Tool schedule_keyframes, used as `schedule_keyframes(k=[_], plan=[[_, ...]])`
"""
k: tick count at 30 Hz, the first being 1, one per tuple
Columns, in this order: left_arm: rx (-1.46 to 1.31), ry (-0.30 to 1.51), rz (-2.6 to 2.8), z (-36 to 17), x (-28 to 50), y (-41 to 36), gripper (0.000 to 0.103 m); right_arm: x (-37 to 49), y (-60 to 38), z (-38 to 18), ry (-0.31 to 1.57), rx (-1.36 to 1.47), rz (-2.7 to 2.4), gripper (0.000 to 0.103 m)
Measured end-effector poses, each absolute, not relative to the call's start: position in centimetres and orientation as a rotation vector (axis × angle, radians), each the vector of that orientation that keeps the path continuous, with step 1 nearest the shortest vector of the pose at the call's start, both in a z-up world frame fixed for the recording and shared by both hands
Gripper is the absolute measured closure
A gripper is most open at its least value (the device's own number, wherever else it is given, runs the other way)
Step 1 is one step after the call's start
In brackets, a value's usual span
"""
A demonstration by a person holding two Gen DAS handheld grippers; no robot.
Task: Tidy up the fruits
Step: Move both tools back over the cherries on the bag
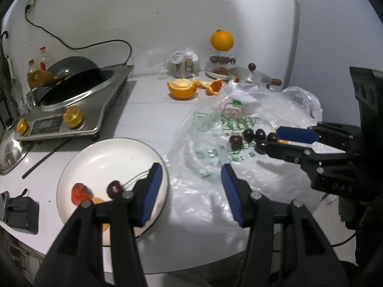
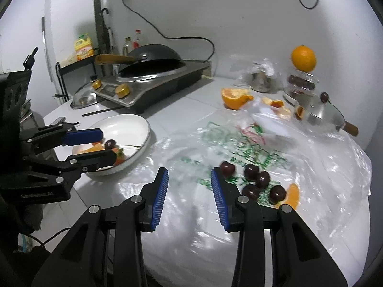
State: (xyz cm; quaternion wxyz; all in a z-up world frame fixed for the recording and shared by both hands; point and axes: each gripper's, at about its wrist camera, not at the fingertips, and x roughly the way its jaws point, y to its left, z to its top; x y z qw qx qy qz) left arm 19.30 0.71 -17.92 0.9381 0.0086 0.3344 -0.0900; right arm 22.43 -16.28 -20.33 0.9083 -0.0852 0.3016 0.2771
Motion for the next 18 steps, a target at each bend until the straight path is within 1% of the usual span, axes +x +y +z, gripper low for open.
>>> schedule_keyframes(k=[18], plan=[[0.058,0.724,-0.238,-19.1,21.9,-2.9,0.05,26.4,-20.1,-24.0,0.718,-0.134,0.467,0.064]])
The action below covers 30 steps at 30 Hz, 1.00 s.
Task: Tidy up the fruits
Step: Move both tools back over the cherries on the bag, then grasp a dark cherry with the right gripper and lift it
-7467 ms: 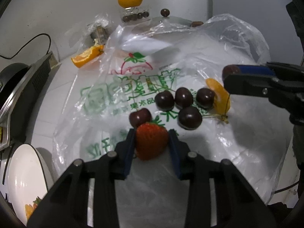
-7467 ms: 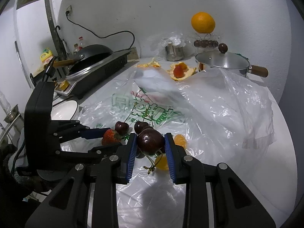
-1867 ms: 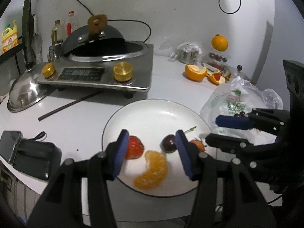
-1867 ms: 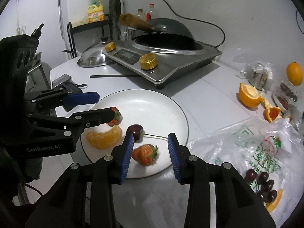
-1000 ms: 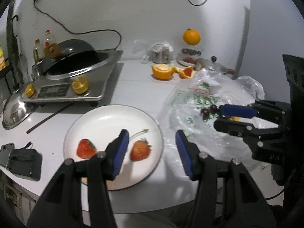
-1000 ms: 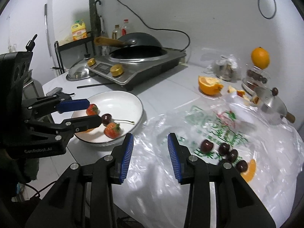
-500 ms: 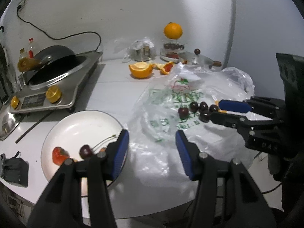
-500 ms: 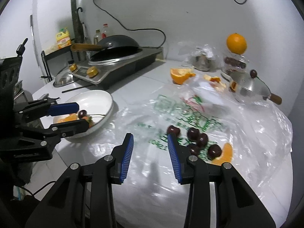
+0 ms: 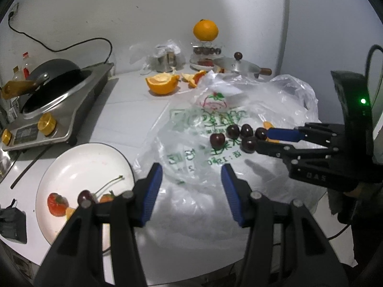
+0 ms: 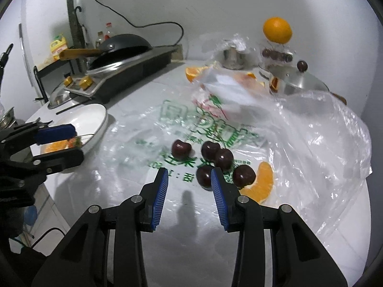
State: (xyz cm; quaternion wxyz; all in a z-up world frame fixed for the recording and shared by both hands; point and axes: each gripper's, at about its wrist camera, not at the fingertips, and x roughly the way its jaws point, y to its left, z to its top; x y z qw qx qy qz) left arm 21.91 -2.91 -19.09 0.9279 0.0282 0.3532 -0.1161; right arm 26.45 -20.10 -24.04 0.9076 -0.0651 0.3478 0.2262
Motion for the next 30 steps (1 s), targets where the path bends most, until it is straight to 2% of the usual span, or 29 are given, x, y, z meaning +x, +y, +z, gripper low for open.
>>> schedule_keyframes(k=[20,25,30], plan=[[0.079,0.736,-0.273,-20.0,23.7,-3.9,0.05,30.4,-19.4,-27.1,0.828,-0.144,0.419,0.064],[0.09,0.741,-0.271,-20.1,24.0,-4.5,0.05,30.3,-19.5,-27.0,0.82,-0.147,0.433,0.072],[0.122,0.734,-0.267,-19.8,24.4,-5.7,0.05,29.4,-20.2,-26.1,0.787,-0.129,0.466,0.072]])
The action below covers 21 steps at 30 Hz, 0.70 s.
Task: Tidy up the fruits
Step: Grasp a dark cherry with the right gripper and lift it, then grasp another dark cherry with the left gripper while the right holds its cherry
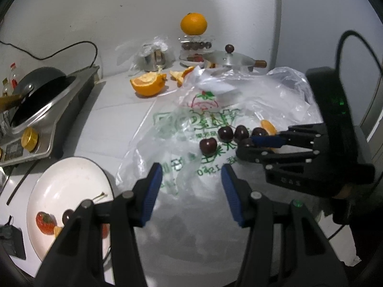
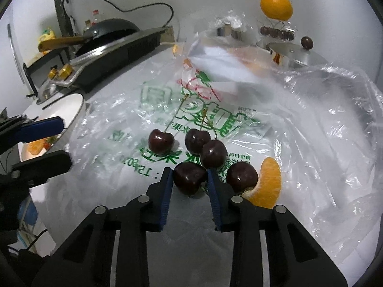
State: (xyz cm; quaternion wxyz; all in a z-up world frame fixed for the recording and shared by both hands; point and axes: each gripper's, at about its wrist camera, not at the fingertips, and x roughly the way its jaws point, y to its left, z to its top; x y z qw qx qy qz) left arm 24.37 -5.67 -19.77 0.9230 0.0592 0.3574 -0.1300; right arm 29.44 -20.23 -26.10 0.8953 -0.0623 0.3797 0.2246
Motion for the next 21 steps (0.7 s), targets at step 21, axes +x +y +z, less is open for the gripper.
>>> schedule_keyframes(k=[21], plan=[[0.193,0.793,-0.287,-22.3,30.6,-11.3,0.05,28.9,-26.1,-23.0,0.68,-0.026,0.471,0.072]])
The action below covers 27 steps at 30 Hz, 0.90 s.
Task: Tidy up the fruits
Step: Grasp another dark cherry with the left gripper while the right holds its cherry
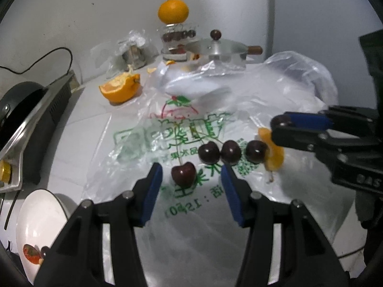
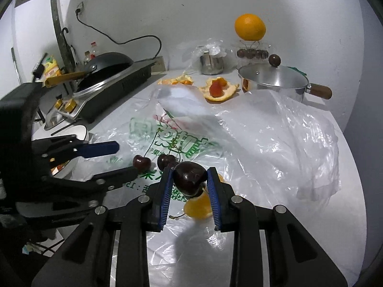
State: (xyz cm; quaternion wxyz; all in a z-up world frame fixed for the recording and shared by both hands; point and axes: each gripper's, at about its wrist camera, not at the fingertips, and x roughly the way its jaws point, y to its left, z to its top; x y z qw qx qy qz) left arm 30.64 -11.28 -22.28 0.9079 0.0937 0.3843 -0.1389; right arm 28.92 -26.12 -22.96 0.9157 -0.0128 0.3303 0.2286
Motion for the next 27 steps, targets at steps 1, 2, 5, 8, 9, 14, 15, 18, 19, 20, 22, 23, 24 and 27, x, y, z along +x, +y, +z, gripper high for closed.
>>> schedule_keyframes(k=[1,2,5,8,9,14,15,18,19,20,22,23,24,27], plan=[[0.192,0.797,-0.285,-22.5,30.8,-11.3,0.05,29.0,-26.2,-23.0,0.68,-0.023,0.474,0.072],[0.193,0.801,-0.283,-22.7,31.0,-11.4,0.05,29.1,-26.2,-23.1,0.679,-0.02,0.479,0.072],[0.193,0.819,-0.272,-23.4,31.7,-11.4,0.05,29.3,-26.3,-23.2,0.679,-0.016,0.49,0.072],[0.181,0.833,-0.256,-23.9,32.2,-11.2,0.05,29.6,-26.3,-23.4,0.683,-0.019,0.5,0.072],[0.178,0.836,-0.252,-24.0,32.3,-11.2,0.05,29.7,-26.3,-23.5,0.684,-0.019,0.502,0.072],[0.189,0.842,-0.256,-24.5,32.8,-11.2,0.054,30.0,-26.4,-23.7,0.684,-0.016,0.505,0.072],[0.194,0.843,-0.26,-24.6,32.8,-11.2,0.057,30.0,-26.4,-23.8,0.684,-0.015,0.505,0.072],[0.207,0.838,-0.275,-24.7,32.9,-11.4,0.062,30.0,-26.2,-23.9,0.688,-0.017,0.505,0.072],[0.218,0.834,-0.281,-24.7,32.9,-11.6,0.063,30.0,-26.2,-23.9,0.688,-0.019,0.506,0.072],[0.234,0.824,-0.281,-24.6,32.7,-11.7,0.066,30.0,-26.2,-23.9,0.688,-0.023,0.507,0.072],[0.256,0.813,-0.275,-24.5,32.5,-11.8,0.073,30.0,-26.1,-23.9,0.688,-0.027,0.504,0.072],[0.253,0.813,-0.277,-24.4,32.5,-11.7,0.075,30.0,-26.1,-23.9,0.687,-0.026,0.504,0.072],[0.246,0.816,-0.281,-24.3,32.6,-11.6,0.075,30.0,-26.1,-23.8,0.685,-0.026,0.504,0.072],[0.239,0.813,-0.286,-24.2,32.3,-11.4,0.075,29.7,-25.9,-23.4,0.677,-0.033,0.503,0.072]])
